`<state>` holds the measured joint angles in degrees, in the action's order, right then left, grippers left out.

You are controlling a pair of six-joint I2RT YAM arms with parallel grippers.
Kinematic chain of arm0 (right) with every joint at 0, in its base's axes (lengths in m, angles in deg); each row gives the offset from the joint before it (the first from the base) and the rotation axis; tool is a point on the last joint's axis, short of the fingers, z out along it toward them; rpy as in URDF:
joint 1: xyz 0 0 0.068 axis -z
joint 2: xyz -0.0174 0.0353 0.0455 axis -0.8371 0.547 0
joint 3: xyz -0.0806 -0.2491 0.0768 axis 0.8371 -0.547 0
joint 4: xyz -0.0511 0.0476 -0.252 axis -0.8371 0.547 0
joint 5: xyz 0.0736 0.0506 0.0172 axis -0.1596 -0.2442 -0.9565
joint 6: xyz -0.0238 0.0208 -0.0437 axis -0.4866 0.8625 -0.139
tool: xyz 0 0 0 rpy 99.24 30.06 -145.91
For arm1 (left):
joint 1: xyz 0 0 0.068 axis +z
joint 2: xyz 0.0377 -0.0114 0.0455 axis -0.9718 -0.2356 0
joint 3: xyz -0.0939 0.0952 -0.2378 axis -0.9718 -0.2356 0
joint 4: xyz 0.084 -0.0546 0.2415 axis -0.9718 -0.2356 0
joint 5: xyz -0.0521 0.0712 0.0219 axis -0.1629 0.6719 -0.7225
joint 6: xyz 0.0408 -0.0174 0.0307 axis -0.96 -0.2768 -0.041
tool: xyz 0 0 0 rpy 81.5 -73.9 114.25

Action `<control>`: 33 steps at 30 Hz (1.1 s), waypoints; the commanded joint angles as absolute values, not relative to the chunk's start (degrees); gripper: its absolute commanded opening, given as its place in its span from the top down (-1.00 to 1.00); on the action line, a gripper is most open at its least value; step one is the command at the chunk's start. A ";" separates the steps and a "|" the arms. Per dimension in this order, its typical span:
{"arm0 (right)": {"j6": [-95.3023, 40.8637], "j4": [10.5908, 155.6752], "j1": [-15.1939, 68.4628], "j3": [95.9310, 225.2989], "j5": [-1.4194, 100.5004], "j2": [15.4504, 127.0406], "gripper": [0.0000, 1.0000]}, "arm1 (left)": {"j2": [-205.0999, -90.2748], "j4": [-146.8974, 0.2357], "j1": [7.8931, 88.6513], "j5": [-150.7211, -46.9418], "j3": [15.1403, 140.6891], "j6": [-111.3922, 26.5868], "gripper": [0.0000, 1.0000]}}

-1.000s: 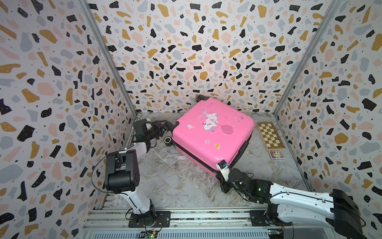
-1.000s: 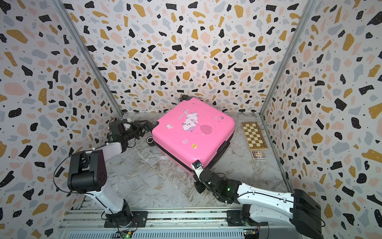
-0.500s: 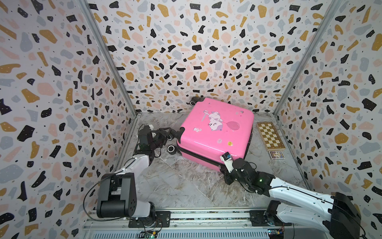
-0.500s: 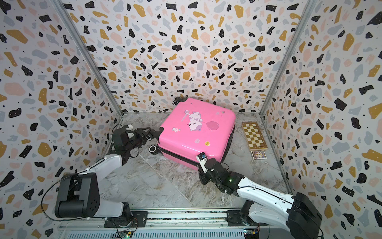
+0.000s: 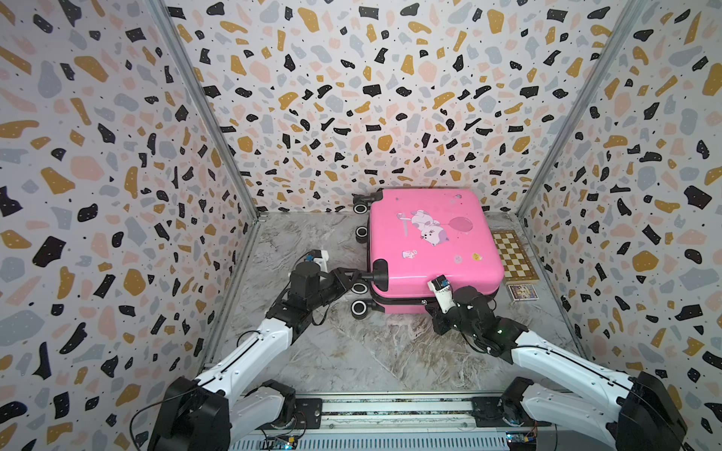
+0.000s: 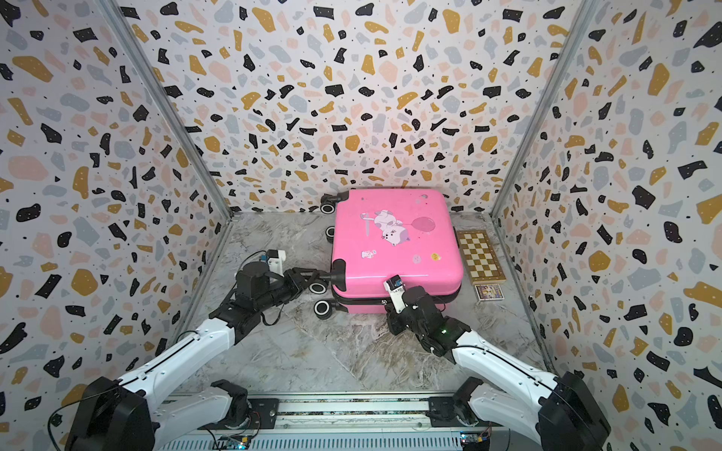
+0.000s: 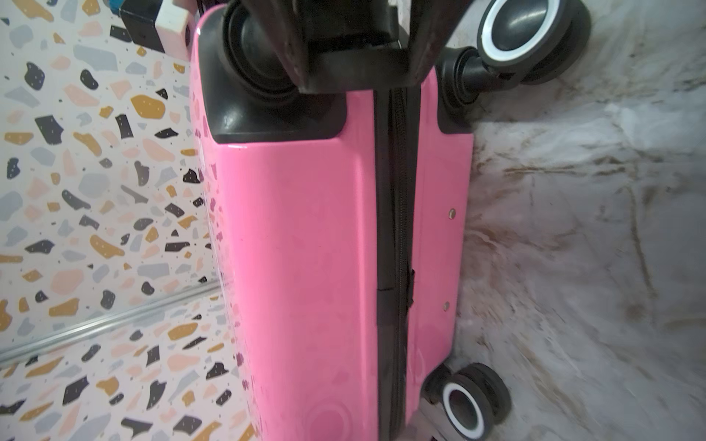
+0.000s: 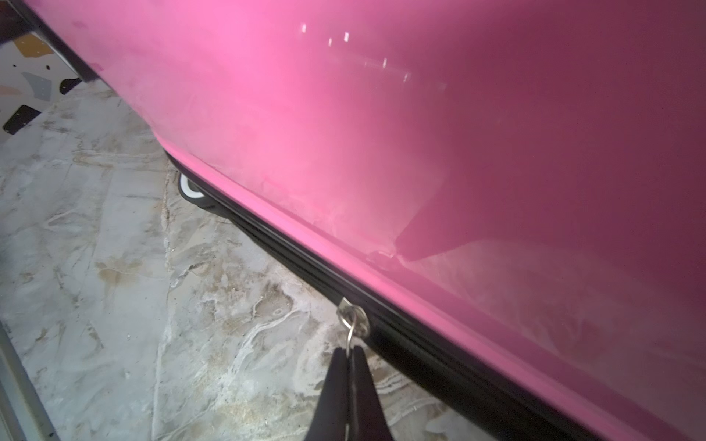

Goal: Open the suitcase zippers
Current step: Unzip the zipper on the suitcase.

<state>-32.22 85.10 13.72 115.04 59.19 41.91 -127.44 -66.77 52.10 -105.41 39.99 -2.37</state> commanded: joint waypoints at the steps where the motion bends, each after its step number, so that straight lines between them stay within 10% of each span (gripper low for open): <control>1: -34.72 77.06 9.82 116.52 55.28 42.24 1.00 | -128.22 -69.80 44.21 -109.85 38.10 -2.72 0.26; 15: -33.26 69.15 -3.59 112.88 62.50 45.51 1.00 | -129.37 -69.16 33.07 -103.24 40.48 -2.10 0.24; 20: -30.55 70.89 -3.61 107.45 64.61 39.79 1.00 | -124.57 -82.98 33.71 -95.19 46.12 -11.17 -0.84; 33: -26.20 78.23 -3.61 99.84 65.94 26.28 1.00 | -139.61 -83.37 66.43 -114.58 65.59 -13.70 -0.98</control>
<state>-27.68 75.11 -2.21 100.42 70.21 28.79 -132.81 -88.71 62.87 -103.75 63.35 -15.72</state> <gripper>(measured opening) 0.051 0.988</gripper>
